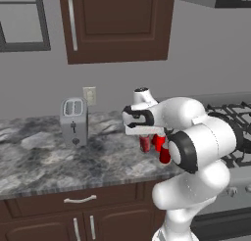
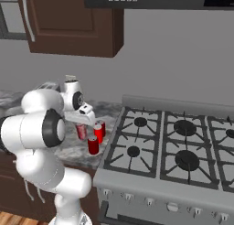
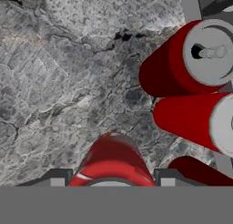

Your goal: Four empty soda cans are scattered around the kitchen. Gather all the cans and cluster them next to the stove for recycling.

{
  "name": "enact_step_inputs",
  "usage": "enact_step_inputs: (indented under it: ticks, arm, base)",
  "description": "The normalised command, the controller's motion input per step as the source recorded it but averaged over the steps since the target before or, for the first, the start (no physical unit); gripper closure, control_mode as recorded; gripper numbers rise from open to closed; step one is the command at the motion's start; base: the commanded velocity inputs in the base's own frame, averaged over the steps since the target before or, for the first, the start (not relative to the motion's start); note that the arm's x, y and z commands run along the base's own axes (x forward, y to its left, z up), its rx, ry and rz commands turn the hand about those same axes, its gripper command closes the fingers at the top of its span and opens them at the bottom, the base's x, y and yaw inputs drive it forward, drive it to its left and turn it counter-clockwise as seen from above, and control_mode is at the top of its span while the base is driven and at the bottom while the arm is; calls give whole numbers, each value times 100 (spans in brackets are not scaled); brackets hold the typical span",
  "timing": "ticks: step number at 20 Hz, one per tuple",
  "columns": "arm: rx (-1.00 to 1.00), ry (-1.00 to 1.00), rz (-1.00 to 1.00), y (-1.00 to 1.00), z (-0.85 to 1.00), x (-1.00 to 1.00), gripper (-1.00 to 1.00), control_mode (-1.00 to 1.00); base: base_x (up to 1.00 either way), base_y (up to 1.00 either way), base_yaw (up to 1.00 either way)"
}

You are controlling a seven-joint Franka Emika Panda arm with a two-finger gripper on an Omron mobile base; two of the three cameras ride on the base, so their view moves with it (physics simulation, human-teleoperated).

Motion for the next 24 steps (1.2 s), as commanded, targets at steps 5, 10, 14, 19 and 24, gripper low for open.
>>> enact_step_inputs:
  ticks: [5, 10, 14, 19, 24]
  arm:
    - [0, 1, 0, 0, -25, 18, 100, -100]
    - [0, 0, -2, -8, -30, 19, 100, -100]
    - [0, 2, -3, -8, -35, 3, 100, -100]
    - [0, 1, 0, -2, -6, 0, 100, -100]
    - [0, 0, 0, 0, 0, 0, -100, -100]
  base:
    - [0, 0, 0]
    - [0, 0, 0]
    - [0, 0, 0]
    - [0, 0, 0]
    - [0, 0, 0]
